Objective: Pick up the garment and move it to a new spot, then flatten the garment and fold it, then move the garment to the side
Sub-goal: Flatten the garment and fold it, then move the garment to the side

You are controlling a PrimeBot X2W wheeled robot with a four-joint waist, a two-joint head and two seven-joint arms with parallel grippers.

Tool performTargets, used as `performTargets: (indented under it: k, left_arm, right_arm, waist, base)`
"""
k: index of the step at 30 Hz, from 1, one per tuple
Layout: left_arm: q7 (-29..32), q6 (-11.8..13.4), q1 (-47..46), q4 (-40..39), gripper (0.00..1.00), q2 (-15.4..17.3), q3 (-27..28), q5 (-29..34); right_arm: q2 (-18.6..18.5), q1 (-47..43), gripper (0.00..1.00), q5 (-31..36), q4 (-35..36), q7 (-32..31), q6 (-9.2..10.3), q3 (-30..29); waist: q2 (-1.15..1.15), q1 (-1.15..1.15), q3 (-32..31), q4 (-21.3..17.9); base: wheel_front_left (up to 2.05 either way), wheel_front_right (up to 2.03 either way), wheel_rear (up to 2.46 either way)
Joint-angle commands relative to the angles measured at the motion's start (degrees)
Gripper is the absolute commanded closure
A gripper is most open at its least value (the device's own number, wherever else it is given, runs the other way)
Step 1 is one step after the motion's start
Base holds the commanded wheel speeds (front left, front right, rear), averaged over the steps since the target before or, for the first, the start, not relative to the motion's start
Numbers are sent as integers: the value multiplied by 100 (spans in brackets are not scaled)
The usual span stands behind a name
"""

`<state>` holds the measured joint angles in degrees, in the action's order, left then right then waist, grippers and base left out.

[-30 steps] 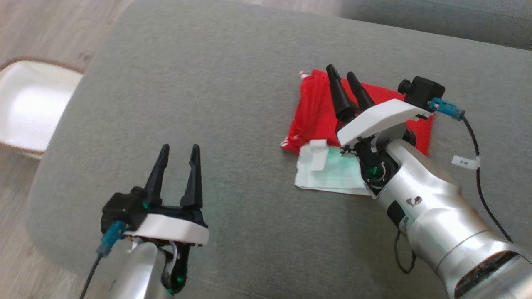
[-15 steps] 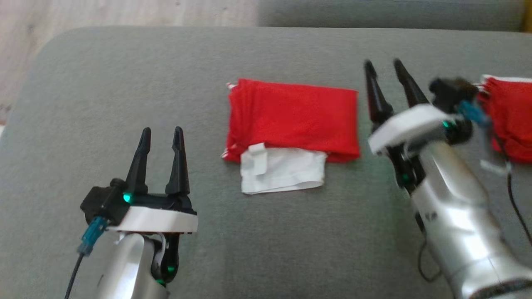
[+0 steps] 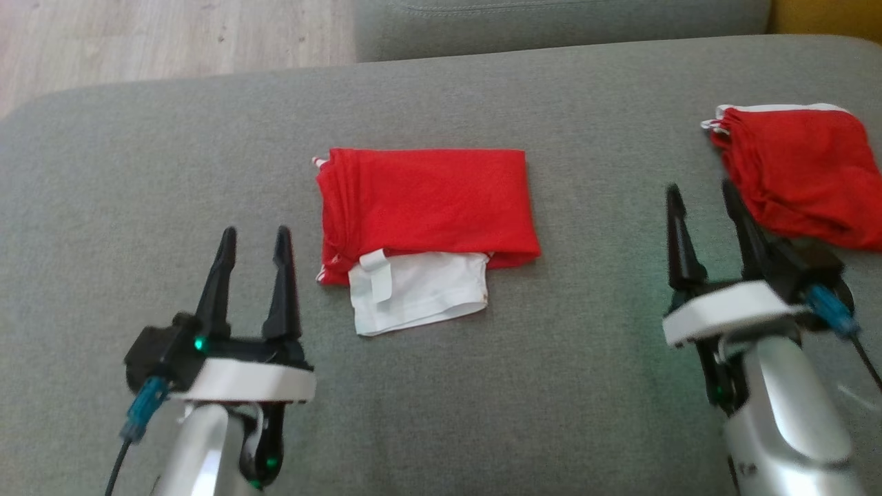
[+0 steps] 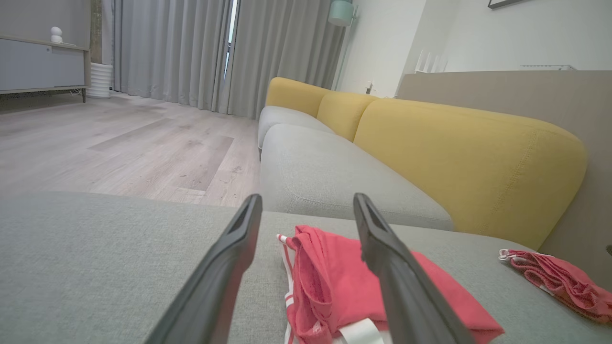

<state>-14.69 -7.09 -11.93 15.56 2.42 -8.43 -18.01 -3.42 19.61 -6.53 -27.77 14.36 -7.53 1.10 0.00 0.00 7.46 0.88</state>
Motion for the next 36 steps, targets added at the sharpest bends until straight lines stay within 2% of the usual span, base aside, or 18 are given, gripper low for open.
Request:
performTargets:
  k: [1, 10, 18, 24, 36]
  left_arm:
    - [-30, -19, -46, -196, 0, 46, 276, -4]
    - [-30, -26, 152, -244, 0, 46, 368, -25]
    - [-30, -30, -3, -261, 0, 46, 128, -65]
    - [-30, -31, -152, -232, 0, 46, -54, -160]
    - [-30, -33, -425, -116, 0, 45, -375, -261]
  right_arm:
    - [53, -19, 0, -113, 310, 63, 4, 59]
    - [54, -396, 0, -345, 671, 63, 4, 0]
    - [54, -143, 0, -151, 567, 63, 4, 96]
    - [54, 363, 0, -371, -151, -26, 4, 428]
    - [54, 1495, 0, -1114, -2103, -378, 4, 1143]
  waist:
    - [0, 0, -25, -39]
    - [0, 0, -98, -65]
    - [0, 0, 115, 207]
    - [0, 0, 381, 545]
    - [0, 0, 777, 1138]
  base:
    - [0, 0, 0]
    - [0, 0, 0]
    - [0, 0, 0]
    - [0, 0, 0]
    - [0, 0, 0]
